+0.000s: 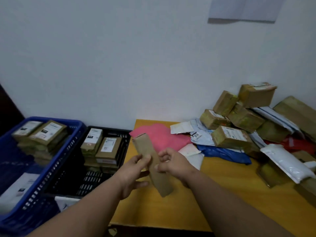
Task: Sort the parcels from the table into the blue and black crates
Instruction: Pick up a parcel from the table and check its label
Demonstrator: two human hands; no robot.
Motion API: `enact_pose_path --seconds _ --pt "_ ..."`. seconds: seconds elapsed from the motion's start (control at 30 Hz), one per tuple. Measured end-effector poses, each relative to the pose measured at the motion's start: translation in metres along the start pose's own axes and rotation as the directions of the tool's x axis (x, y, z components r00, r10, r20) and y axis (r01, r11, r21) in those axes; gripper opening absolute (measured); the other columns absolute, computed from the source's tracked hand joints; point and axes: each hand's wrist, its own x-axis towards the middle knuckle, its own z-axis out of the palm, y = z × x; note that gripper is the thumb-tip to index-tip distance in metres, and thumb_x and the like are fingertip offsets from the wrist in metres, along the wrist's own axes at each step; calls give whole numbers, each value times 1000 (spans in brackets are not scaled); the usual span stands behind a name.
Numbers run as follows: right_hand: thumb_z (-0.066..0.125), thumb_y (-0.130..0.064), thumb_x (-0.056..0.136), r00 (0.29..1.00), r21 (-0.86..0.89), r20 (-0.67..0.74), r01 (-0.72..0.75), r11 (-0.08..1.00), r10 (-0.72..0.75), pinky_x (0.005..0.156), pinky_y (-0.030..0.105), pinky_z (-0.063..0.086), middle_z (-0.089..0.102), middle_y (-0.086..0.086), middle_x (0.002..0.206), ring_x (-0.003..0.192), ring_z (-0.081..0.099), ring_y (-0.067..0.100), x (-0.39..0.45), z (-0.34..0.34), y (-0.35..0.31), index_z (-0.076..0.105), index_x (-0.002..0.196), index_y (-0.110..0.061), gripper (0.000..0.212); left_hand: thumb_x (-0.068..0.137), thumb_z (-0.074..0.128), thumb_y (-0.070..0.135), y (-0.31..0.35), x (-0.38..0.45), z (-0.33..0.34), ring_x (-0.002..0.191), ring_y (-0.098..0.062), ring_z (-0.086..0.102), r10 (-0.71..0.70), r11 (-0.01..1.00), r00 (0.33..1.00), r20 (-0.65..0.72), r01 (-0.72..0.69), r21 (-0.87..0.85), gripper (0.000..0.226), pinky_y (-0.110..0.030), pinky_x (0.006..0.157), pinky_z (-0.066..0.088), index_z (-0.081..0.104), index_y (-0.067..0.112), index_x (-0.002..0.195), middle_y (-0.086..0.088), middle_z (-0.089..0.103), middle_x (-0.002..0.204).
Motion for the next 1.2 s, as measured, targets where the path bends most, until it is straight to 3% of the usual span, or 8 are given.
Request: enact_pose_path --seconds 0.27,0.37,0.53,0.63,0.7,0.77,1.0,1.2 --pt "55 8 89 956 46 293 -40 998 25 81 18 48 68 1 112 112 63 15 36 28 -25 62 115 -15 35 79 78 36 -7 13 -44 98 -27 70 74 977 969 -234 -118 -178 48 -49 86 57 59 24 121 -3 75 102" --pt "61 -1 89 989 3 144 -40 999 40 90 30 53 69 5 117 108 64 20 58 31 -24 65 109 -18 26 81 75 29 -8 22 -56 98 -29 70 84 958 957 -276 -154 -242 47 -42 75 59 55 22 123 -7 74 106" --pt "71 -16 85 989 -184 0 -146 972 148 100 37 46 45 8 146 128 49 26 86 20 -22 39 148 -16 70 93 60 18 -1 28 -71 94 -26 65 98 910 951 -292 -205 -361 26 -30 61 50 53 19 118 -9 70 106" --pt "66 -18 91 965 -163 148 -191 968 216 62 20 46 70 -2 90 77 63 9 96 22 -24 51 138 -6 51 94 58 19 -4 30 -88 105 -32 64 86 897 949 -303 -206 -392 31 -38 76 50 54 21 124 -10 71 111" --pt "56 -11 97 935 -140 248 -226 964 255 39 14 34 57 -11 47 40 49 0 99 33 -33 62 112 0 20 93 58 18 -8 30 -102 108 -32 64 73 885 945 -318 -208 -416 32 -39 76 51 55 23 125 -10 71 113" --pt "52 -9 98 899 -130 327 -262 956 290 37 15 32 52 -12 40 34 45 -1 103 47 -39 61 89 -7 13 93 57 17 -10 29 -118 105 -30 65 57 876 946 -320 -201 -438 31 -37 71 52 56 22 124 -10 71 114" --pt "66 -23 88 867 -47 359 -353 934 346 79 31 45 64 5 104 92 56 20 136 111 -56 69 101 -17 15 90 52 8 -6 35 -198 98 -28 65 -13 824 955 -295 -157 -545 30 -37 71 53 60 14 119 -9 73 105" --pt "63 -13 90 871 66 371 -371 926 322 64 25 50 71 0 88 78 64 14 158 181 -76 68 92 -15 6 88 64 12 2 38 -296 101 -28 65 -71 832 893 -445 -193 -520 32 -48 93 51 53 21 117 -11 69 113"
